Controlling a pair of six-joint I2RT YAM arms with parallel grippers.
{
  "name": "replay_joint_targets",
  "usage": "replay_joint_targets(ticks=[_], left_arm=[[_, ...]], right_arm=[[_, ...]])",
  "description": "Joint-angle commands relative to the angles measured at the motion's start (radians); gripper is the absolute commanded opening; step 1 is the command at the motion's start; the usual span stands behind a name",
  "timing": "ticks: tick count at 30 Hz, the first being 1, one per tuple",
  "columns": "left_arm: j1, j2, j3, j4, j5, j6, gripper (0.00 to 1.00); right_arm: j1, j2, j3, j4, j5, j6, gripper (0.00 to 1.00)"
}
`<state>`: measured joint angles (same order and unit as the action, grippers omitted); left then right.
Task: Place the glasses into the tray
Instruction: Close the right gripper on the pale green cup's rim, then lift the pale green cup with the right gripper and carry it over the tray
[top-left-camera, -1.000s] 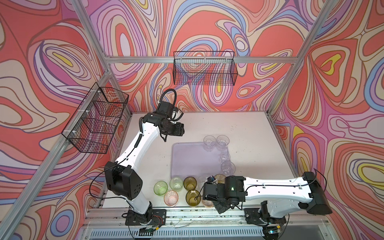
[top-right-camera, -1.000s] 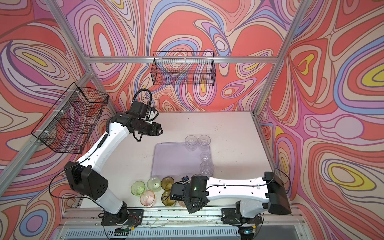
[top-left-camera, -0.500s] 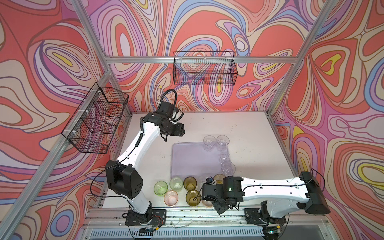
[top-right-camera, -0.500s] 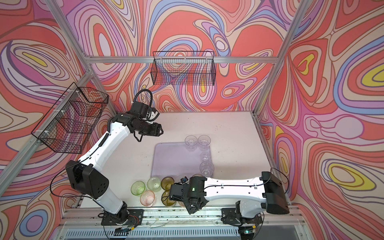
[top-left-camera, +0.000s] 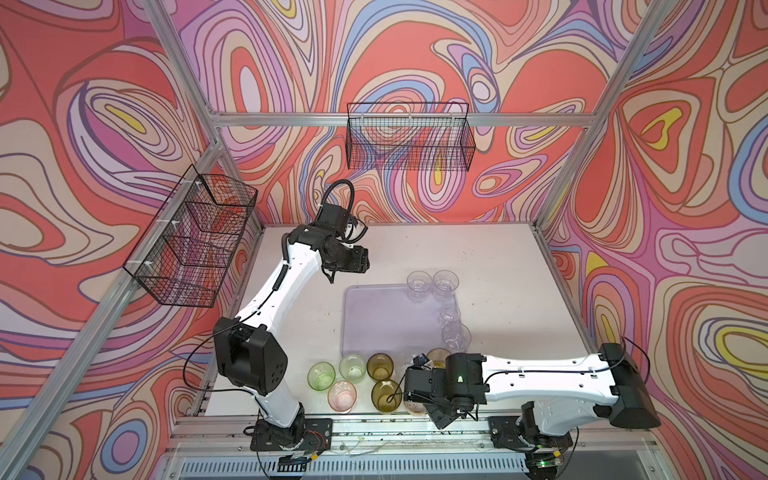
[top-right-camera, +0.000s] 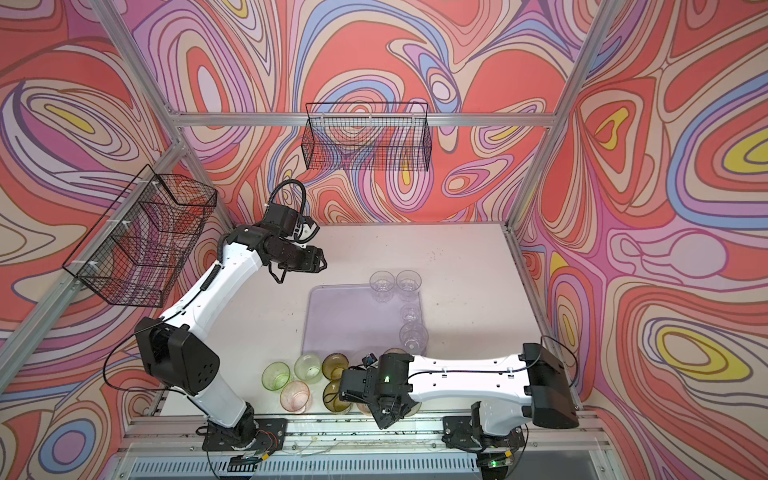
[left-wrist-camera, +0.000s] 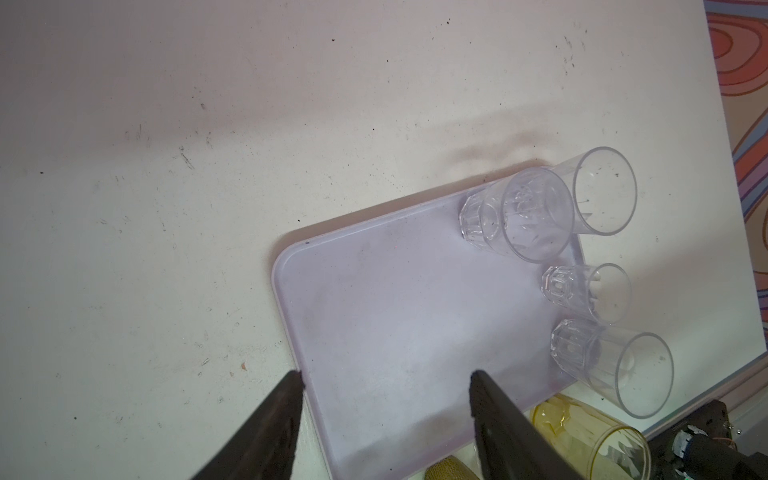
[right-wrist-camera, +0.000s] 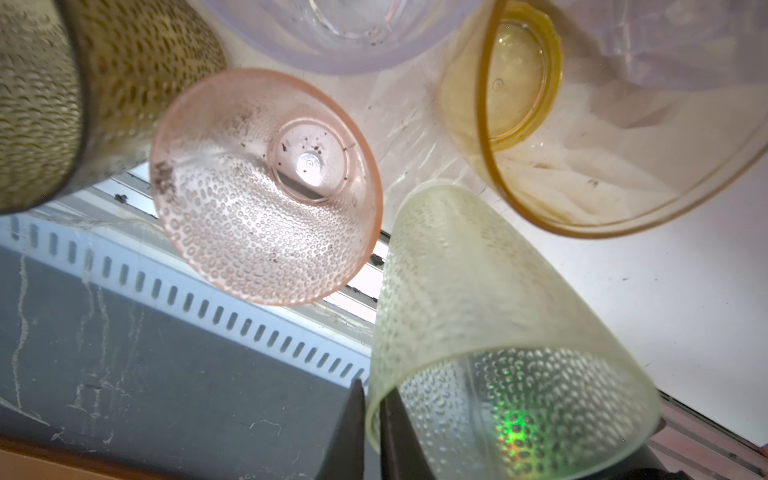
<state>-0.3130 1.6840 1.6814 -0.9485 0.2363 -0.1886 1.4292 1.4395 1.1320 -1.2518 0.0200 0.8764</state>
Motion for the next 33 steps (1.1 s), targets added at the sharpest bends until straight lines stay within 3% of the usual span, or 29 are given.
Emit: replay_joint_targets(ticks=[1,4,23,33], left_arm=[[0.008,0.013,0.021,-0.017,0.014,-0.006,0.67],[0.008,0.014,0.022,-0.019,0.014,-0.008,0.66],[0.008,0.017,0.027,-0.022,0.03,-0.013,0.66],[0.008,0.027,0.031,-0.024,0.049,-0.017,0.66]], right_arm=[[0.005,-0.02,-0.003,-0.03,0.022,0.01,0.06],[0.005,-0.03,0.003,-0.044,0.028,0.021,0.0],[0.002,-0.155,0.079,-0.255,0.077,0.128,0.0],[-0.06,-0.219,0.129,-0.387,0.11,0.182,0.0]])
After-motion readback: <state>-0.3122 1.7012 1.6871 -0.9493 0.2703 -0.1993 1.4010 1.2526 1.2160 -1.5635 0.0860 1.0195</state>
